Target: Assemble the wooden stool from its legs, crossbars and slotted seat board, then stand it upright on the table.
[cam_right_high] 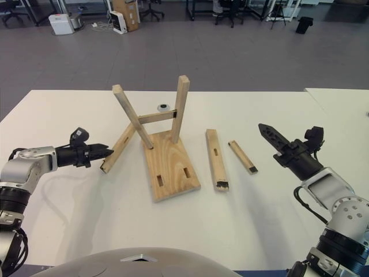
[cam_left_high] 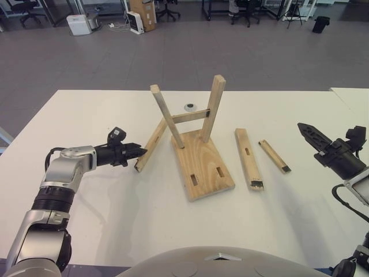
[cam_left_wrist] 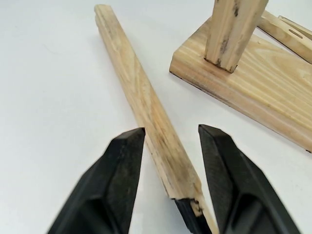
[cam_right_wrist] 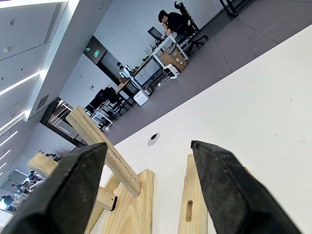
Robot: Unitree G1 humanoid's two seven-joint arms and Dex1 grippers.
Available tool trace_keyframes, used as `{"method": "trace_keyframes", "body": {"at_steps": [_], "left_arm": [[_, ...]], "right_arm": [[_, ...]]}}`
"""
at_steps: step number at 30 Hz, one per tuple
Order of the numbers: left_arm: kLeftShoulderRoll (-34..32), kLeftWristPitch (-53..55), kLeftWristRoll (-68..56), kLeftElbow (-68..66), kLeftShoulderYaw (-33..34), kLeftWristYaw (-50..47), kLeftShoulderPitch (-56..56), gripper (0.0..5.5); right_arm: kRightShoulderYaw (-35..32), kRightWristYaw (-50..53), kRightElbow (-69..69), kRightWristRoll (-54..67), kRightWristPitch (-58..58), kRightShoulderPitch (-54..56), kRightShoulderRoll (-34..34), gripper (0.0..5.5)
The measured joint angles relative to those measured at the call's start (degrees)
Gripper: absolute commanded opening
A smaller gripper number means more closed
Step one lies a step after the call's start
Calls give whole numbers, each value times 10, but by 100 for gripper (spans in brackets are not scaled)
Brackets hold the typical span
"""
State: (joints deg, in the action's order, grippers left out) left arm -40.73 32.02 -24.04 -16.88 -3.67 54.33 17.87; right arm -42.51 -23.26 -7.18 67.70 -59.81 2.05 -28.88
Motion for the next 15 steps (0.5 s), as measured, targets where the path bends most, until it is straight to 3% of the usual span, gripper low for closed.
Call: {"method": "trace_keyframes", "body": {"at_steps": [15], "left_arm": [[20,5,46,-10,-8,-4,-2,200]], "right_arm": [[34,9,-5,-5,37,-3,1,321]]}}
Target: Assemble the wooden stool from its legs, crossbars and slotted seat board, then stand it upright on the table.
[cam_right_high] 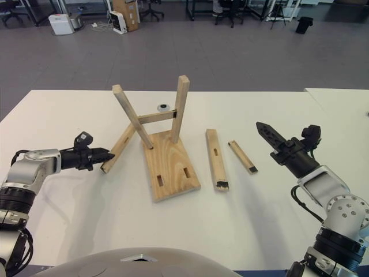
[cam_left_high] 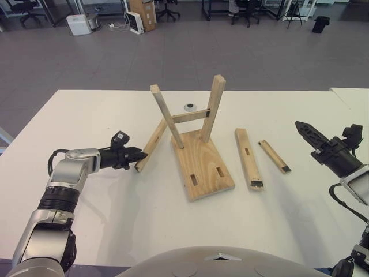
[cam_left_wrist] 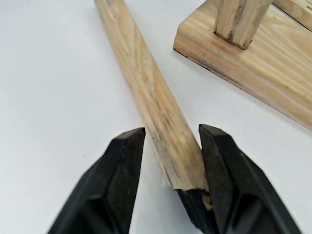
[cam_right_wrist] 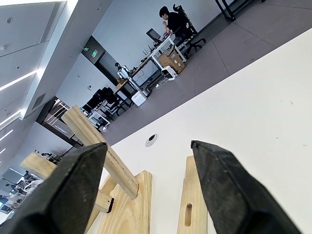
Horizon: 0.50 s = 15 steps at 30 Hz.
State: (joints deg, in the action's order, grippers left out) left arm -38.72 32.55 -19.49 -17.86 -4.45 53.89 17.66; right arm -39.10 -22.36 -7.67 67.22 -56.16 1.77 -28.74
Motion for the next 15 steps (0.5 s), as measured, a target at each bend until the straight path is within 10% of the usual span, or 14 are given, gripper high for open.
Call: {"method": "trace_keyframes", "body": {"at_steps": [15], "left_arm": [[41,5,-80,-249,158,17,-2,173]], "right_arm": [[23,8,-4,-25,39,-4,1,325]]}}
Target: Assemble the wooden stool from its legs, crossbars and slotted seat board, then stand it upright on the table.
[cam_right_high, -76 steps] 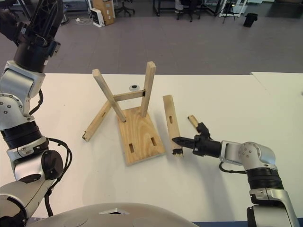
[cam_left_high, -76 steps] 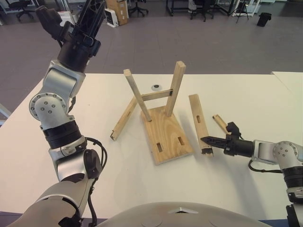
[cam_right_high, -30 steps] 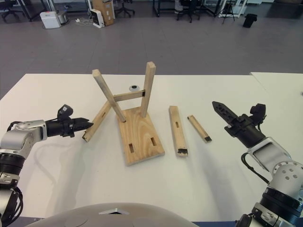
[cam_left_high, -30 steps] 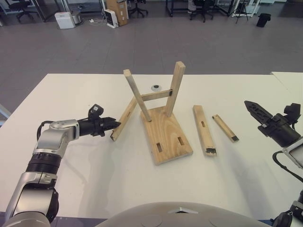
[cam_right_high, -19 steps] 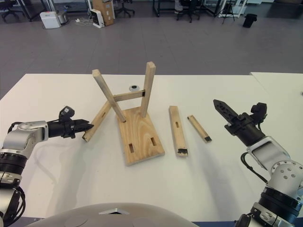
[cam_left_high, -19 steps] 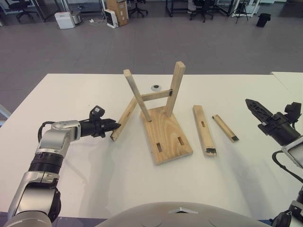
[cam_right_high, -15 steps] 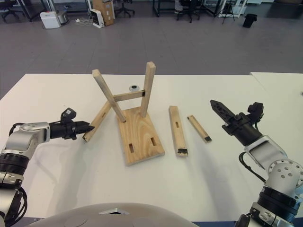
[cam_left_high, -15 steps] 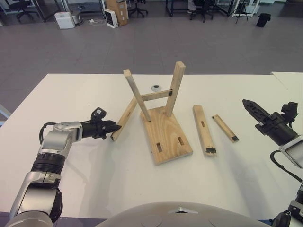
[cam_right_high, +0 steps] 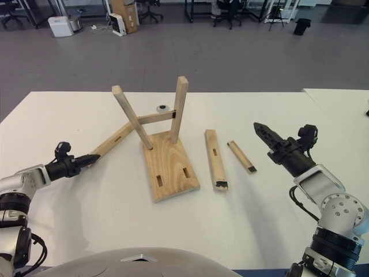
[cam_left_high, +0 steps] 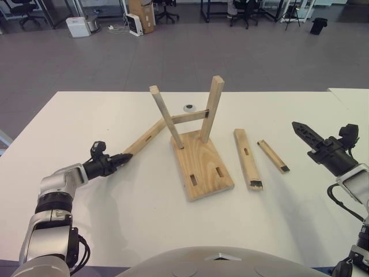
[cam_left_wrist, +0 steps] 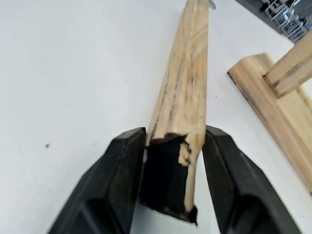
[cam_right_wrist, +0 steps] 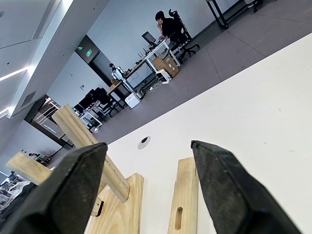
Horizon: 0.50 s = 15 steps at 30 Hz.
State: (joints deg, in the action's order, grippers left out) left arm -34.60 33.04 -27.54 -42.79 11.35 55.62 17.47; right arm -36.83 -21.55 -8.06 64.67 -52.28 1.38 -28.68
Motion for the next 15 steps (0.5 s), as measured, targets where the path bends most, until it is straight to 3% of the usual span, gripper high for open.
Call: {"method": "trace_keyframes", "body": {"at_steps": [5,9,12,15], "left_arm": [[29,40,-47,19,28,7,-33,99],[52,131,-102,74,56,-8,-63,99],[90,228,-186,126,125,-63,-97,99],[128,258,-236,170,174,-126,-128,165]], "right_arm": [[9,6,1,-17,16,-3,4,325],[16,9,-1,-19,18,-18,19,325],[21,10,-11,-19,21,-19,24,325],[23,14,-17,-18,21,-25,30,325]]}}
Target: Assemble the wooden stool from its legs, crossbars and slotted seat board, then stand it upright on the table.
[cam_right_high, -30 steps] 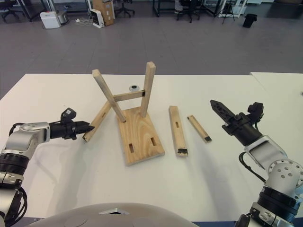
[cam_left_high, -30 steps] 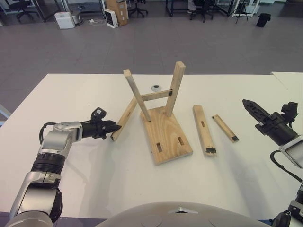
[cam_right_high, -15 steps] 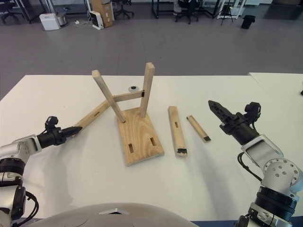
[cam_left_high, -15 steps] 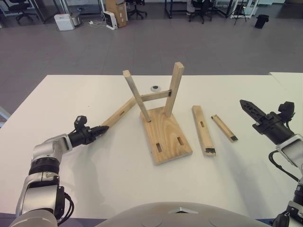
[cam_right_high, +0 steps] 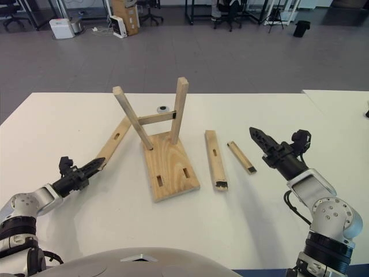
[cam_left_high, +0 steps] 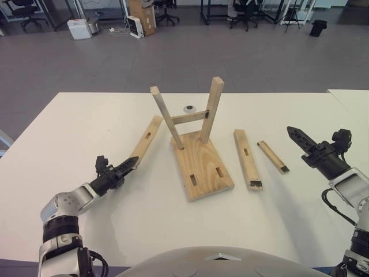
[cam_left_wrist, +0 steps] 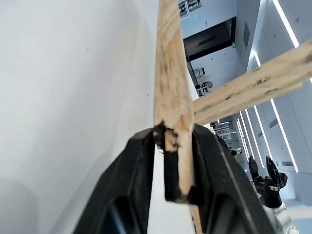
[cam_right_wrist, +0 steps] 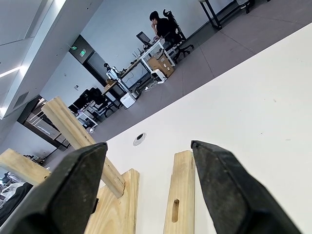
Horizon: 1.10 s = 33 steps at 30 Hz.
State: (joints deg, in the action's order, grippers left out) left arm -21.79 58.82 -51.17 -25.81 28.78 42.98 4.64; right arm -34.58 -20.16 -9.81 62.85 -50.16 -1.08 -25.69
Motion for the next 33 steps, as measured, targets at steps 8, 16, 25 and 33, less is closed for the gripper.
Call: {"method": "trace_keyframes", "body": {"at_steps": [8,16,25,33], "left_arm": [[12,11,-11,80,-14,-47,-41,263],[-49,97,-98,230,-54,18,-224,263],[-178,-22,-77,226,-205,179,-264,263],[-157,-389,59,-83,-141,35,-59,263]], "right_arm": [[6,12,-1,0,6,-10,6,325],[11,14,-2,-1,12,-16,6,325],[36,26,-9,-88,53,-21,9,325],[197,2,113,-383,226,-11,-41,325]]}}
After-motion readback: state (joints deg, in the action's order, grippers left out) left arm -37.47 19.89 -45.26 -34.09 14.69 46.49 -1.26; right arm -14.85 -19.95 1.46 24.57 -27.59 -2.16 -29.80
